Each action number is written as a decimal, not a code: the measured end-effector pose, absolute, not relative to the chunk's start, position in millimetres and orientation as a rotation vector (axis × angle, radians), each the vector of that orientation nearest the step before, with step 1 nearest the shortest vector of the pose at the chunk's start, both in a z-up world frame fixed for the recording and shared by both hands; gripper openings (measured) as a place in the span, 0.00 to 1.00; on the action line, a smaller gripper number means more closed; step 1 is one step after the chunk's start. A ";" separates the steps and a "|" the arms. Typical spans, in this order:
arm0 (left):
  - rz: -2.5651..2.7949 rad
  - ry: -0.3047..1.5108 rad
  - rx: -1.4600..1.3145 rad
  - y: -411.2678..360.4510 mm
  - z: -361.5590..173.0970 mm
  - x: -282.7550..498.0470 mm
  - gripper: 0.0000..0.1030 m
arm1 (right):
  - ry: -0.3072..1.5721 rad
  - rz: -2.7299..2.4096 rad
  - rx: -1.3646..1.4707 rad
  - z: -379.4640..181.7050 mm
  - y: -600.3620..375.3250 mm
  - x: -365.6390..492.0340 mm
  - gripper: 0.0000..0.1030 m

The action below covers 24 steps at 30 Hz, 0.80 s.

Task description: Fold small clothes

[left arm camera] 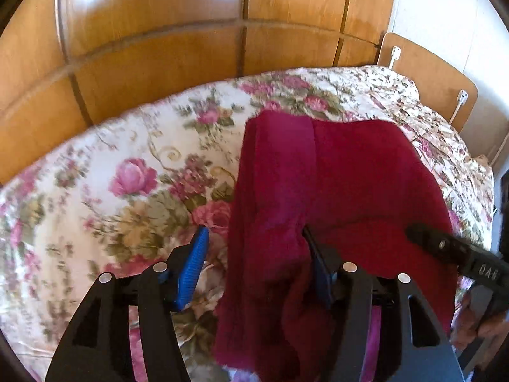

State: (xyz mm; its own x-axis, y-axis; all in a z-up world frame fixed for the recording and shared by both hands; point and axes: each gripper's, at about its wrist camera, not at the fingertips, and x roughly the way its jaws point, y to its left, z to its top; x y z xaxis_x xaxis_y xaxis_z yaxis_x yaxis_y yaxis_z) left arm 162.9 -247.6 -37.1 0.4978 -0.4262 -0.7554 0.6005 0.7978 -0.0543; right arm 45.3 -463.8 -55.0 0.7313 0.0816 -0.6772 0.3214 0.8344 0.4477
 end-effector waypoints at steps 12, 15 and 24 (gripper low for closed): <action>-0.567 0.757 0.169 -227.7 -19.7 139.9 0.58 | 0.681 -0.186 0.280 -3.5 -399.1 10.6 0.69; -0.559 0.769 0.176 -228.1 -26.5 140.6 0.58 | 0.738 -0.194 0.261 -22.3 -385.6 16.3 0.66; -0.545 0.761 0.141 -221.8 -22.5 134.6 0.61 | 0.757 -0.279 0.224 -41.7 -382.1 20.9 0.68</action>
